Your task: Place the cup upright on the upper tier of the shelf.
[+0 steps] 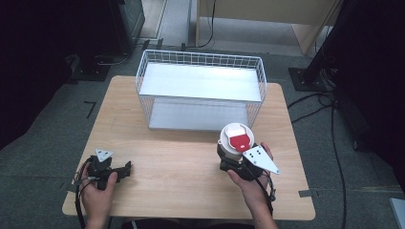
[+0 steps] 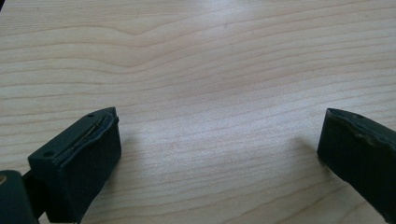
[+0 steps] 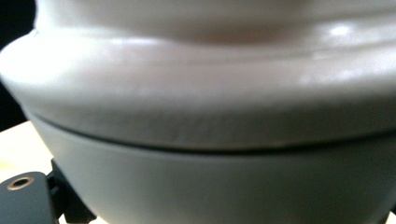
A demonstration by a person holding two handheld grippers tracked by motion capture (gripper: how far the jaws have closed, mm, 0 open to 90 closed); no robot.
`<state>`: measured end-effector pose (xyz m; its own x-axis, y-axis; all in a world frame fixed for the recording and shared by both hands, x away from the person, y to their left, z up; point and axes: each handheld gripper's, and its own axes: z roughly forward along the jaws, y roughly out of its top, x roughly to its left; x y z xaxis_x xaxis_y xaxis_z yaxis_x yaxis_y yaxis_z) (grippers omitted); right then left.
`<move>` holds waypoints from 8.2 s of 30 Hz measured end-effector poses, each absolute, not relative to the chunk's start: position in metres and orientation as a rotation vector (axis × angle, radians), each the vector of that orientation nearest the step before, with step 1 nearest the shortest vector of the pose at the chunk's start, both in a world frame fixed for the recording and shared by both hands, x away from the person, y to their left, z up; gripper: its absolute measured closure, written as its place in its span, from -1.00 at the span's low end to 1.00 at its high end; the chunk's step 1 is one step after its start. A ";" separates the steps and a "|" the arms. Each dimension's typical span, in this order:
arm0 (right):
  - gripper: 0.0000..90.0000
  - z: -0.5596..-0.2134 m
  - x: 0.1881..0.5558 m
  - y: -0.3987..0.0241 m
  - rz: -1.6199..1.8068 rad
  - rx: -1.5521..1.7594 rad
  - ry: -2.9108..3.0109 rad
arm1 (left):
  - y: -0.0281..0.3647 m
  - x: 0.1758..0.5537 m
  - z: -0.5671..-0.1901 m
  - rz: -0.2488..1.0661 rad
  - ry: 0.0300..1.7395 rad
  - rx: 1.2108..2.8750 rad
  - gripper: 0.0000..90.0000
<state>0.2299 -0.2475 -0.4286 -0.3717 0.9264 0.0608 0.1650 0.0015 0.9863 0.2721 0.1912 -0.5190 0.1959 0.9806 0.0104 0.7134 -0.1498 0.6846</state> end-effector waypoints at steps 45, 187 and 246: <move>-0.81 -0.334 0.300 -0.223 1.506 1.052 1.516 | 0.191 0.272 -0.519 0.636 1.575 1.931 -1.00; -1.00 -0.358 0.300 -0.293 1.512 1.173 1.463 | 0.191 0.272 -0.519 0.636 1.575 1.932 -1.00; -1.00 -0.521 0.190 -0.435 0.910 1.682 1.600 | 0.191 0.272 -0.519 0.637 1.574 1.932 -1.00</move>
<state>0.1903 -0.4349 -0.5211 0.0207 0.9983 0.0548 0.5576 -0.0570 0.8282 0.2720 0.1913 -0.5189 0.1971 0.9803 0.0125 0.7133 -0.1521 0.6841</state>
